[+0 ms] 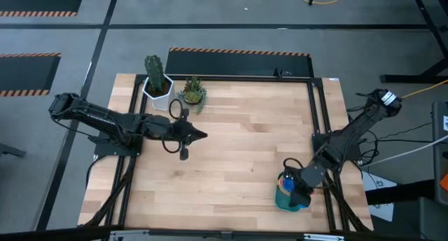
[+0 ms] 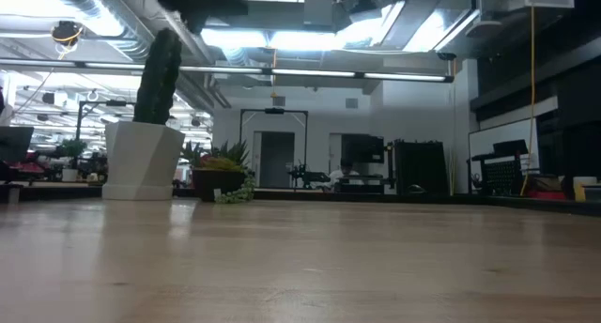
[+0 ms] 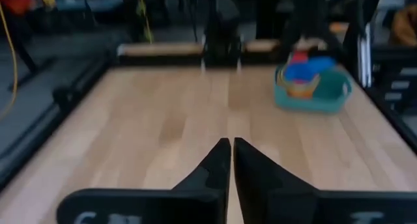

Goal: Nest measuring cups in basket
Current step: Put the stacked measuring cups into the green bin

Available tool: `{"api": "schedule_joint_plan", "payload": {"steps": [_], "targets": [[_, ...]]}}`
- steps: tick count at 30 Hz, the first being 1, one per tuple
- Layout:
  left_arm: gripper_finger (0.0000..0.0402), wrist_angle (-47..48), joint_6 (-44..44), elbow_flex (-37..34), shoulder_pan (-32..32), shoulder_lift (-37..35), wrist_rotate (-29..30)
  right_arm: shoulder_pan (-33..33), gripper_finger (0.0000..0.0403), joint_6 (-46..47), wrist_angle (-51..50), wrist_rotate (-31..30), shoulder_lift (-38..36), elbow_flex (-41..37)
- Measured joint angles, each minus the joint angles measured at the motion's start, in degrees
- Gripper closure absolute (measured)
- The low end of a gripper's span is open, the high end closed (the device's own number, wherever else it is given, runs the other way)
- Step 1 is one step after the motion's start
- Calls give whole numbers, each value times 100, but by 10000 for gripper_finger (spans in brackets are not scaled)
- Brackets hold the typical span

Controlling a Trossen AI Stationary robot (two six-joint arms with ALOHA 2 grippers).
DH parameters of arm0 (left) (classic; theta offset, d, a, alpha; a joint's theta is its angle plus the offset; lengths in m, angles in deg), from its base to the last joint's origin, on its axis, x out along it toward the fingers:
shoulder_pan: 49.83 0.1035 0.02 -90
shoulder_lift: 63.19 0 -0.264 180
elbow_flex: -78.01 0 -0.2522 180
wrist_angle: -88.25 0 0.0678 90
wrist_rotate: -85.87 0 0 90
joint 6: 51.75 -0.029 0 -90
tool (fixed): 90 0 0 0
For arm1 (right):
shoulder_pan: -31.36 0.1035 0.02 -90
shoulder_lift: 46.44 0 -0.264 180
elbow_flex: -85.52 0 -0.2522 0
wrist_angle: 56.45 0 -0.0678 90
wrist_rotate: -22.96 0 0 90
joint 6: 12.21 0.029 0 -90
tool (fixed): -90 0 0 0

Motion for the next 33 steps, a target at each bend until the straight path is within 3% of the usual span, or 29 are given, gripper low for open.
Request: {"api": "schedule_joint_plan", "payload": {"steps": [5,16,33], "targets": [[396,-532,-141,0,0,0,1,264,226,288,22,-141,171,0],[391,-556,-141,0,0,0,1,695,226,700,-165,-143,463,0],[367,-552,-141,0,0,0,3,735,226,706,-852,-141,473,0]]}}
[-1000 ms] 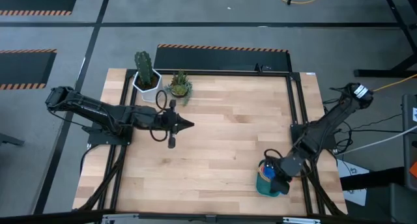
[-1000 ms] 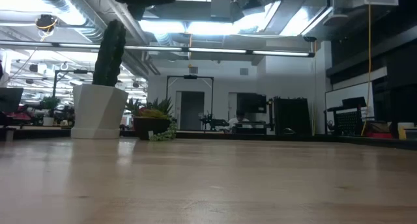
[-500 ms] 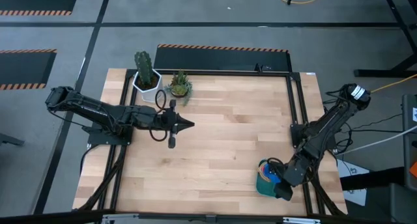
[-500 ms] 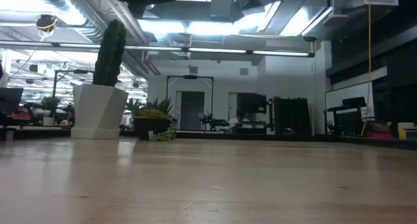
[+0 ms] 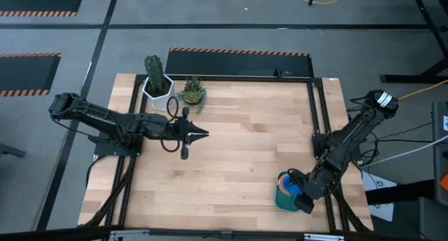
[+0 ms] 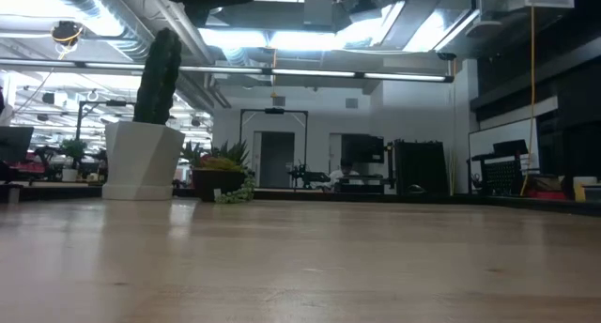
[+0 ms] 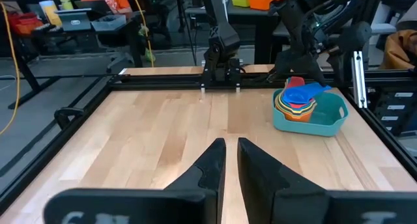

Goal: Nest measuring cups in basket
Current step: Put the stacked measuring cups into the green bin

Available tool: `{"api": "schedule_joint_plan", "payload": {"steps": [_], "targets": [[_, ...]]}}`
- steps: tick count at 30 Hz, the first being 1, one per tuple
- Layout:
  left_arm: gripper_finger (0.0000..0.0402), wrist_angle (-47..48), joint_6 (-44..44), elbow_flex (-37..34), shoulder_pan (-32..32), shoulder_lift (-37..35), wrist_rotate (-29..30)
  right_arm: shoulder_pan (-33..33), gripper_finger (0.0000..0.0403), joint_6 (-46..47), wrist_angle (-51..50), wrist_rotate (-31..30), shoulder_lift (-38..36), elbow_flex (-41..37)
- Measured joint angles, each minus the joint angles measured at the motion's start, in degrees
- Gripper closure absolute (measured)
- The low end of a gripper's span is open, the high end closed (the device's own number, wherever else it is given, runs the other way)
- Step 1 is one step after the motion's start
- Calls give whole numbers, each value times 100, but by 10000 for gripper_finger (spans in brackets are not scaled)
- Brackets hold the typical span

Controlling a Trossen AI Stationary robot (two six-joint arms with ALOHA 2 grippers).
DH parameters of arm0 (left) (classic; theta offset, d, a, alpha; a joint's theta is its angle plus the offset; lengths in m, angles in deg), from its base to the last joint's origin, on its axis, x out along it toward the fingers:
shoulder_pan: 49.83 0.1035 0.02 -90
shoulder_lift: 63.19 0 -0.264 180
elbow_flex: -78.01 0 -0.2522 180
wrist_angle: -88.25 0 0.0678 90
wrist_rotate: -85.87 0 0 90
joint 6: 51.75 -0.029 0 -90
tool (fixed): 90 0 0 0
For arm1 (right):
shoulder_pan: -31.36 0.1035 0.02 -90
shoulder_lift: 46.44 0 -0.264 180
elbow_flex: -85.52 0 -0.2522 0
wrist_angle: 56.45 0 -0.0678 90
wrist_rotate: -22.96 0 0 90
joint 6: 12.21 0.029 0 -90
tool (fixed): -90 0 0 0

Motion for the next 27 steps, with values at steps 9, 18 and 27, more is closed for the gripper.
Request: {"api": "schedule_joint_plan", "payload": {"steps": [9,18,27], "targets": [[380,0,0,0,0,0,0,0,226,-2,-66,107,-2,0],[391,0,0,0,0,0,0,0,226,12,-471,64,-208,0],[396,0,4,0,2,0,2,-2,226,20,-1187,-166,-546,0]]}}
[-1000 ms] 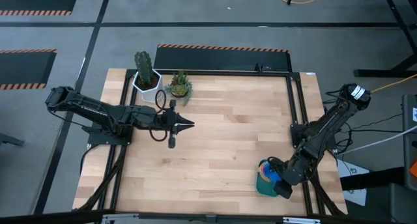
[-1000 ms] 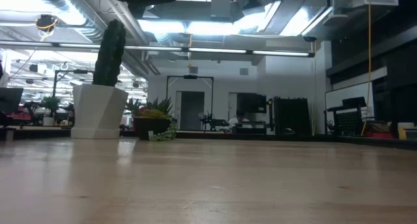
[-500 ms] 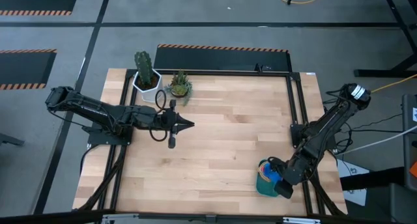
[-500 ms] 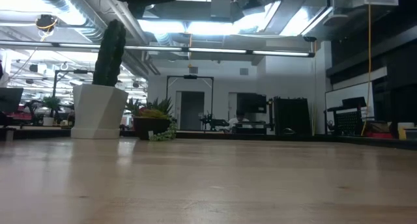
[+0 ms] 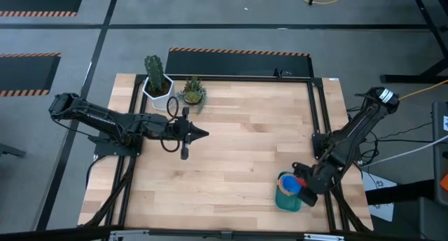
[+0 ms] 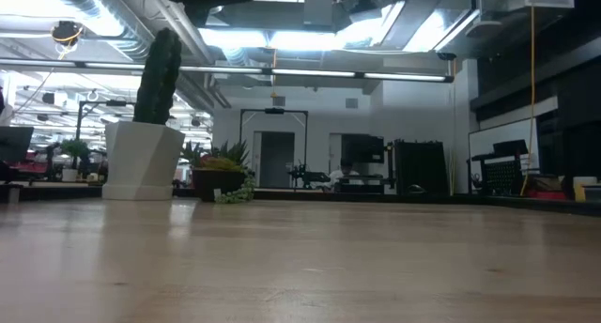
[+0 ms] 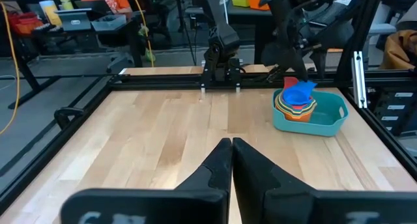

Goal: Nest measuring cups in basket
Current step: Put the stacked measuring cups into the green bin

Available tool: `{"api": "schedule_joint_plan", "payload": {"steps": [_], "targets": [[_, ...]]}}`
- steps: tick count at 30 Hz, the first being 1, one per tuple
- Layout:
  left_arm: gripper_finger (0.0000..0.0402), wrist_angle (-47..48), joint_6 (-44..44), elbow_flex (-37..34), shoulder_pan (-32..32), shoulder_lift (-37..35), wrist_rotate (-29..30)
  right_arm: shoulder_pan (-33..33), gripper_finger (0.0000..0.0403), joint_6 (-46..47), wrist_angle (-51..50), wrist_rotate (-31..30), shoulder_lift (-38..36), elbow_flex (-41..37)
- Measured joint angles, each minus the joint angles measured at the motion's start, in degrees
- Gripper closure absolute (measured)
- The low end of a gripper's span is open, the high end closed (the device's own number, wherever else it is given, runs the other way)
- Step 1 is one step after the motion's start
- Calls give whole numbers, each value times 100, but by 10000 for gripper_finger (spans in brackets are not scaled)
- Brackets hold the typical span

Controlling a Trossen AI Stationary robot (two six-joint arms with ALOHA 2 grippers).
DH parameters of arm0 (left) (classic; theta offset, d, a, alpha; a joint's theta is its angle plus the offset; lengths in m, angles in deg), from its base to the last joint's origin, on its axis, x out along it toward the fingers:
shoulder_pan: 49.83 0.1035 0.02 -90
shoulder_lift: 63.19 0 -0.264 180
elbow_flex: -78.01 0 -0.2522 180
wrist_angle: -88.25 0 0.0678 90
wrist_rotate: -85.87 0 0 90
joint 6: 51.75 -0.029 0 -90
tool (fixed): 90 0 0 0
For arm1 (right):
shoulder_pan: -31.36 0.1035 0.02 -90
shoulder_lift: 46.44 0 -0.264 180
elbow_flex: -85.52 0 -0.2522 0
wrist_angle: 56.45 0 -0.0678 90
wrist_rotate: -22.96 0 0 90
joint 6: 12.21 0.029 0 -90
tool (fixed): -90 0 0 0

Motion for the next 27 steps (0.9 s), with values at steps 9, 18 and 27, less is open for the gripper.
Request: {"api": "schedule_joint_plan", "payload": {"steps": [9,18,27], "targets": [[378,0,2,0,0,0,-2,0,226,-29,-5,-353,-520,0],[366,1,7,0,-2,0,-1,0,226,-206,990,-849,-271,0],[376,2,20,0,-2,0,-1,4,226,-156,996,-195,342,0]]}}
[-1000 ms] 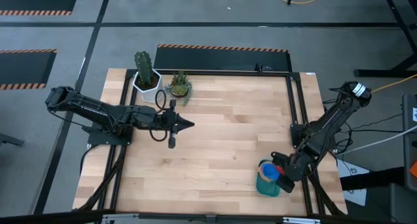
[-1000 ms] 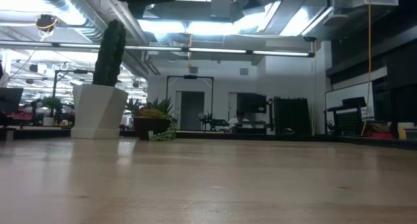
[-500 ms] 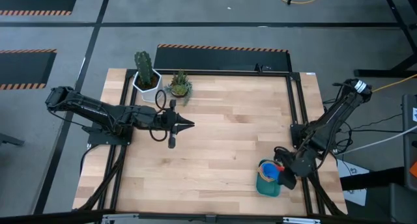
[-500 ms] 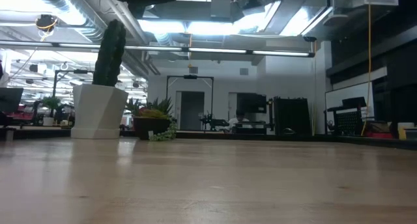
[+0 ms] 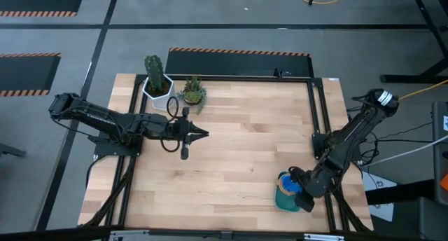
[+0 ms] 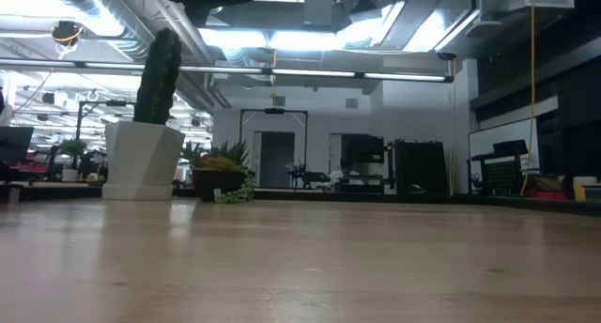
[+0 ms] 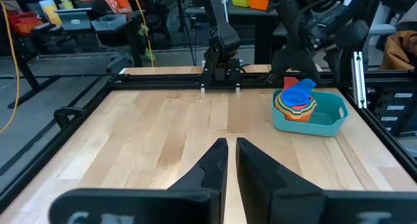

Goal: Nest measuring cups in basket
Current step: Put the stacked measuring cups into the green bin

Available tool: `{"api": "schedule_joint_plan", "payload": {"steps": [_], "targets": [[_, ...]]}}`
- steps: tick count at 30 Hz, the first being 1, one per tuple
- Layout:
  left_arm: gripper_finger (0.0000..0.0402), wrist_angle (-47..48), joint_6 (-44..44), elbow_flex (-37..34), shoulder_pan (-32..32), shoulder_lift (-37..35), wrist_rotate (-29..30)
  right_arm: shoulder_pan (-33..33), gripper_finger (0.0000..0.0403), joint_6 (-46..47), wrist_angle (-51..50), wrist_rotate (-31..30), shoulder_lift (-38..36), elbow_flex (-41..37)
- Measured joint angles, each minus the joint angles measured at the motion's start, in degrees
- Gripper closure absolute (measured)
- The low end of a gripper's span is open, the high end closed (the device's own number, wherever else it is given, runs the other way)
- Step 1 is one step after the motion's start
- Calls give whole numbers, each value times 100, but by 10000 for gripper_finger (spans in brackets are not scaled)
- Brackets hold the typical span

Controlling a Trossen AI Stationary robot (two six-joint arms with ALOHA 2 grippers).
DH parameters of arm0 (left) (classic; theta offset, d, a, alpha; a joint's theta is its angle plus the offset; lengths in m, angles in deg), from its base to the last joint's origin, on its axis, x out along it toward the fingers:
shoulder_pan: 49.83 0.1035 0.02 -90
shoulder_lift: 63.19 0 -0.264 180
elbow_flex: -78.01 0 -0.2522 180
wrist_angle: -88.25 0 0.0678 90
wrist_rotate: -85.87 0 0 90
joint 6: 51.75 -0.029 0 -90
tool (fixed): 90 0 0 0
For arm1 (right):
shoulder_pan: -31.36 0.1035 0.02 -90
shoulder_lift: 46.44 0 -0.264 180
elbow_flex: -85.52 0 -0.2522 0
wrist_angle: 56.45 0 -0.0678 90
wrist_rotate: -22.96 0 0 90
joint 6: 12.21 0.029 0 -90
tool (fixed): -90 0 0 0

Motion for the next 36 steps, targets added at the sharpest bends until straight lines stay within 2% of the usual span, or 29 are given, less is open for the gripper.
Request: {"api": "schedule_joint_plan", "payload": {"steps": [23,36], "targets": [[401,2,-20,0,0,0,-1,-2,226,129,-420,79,-25,0],[377,2,-17,0,0,0,-1,-2,226,160,-1131,77,-453,0]]}}
